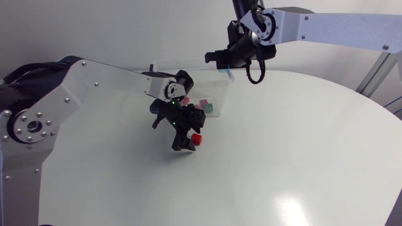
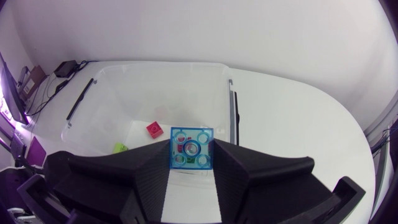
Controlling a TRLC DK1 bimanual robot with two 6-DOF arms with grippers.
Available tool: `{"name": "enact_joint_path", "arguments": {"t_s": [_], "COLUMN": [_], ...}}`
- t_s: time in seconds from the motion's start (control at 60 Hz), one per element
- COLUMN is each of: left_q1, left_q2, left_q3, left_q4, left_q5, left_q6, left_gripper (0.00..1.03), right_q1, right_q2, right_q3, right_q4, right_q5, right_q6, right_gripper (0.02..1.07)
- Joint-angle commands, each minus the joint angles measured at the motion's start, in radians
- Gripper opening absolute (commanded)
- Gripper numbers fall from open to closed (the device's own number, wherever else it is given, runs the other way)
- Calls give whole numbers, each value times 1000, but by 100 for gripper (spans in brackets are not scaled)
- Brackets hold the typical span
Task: Place the duplo bricks in the container
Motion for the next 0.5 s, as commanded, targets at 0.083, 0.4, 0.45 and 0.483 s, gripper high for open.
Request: {"name": "enact_joint_path", "arguments": {"t_s": [0.083, 0.4, 0.45, 0.483], "left_q1": [10, 13, 15, 16], "left_q2": [60, 69, 69, 68], "left_q3": [67, 76, 73, 73], "left_q4": [-57, -75, -84, -90], "left_q5": [0, 2, 2, 2], "left_q6": [42, 44, 47, 49], "left_gripper": [66, 22, 22, 22], "right_q1": [-7, -4, -4, -4], "right_q2": [40, 117, 125, 128], "right_q3": [50, 139, 146, 150], "right_q4": [16, 8, 3, 2], "right_q5": [-11, -11, -11, -11], "right_q6": [-10, -13, -13, -13], "right_gripper": [27, 43, 56, 67]}}
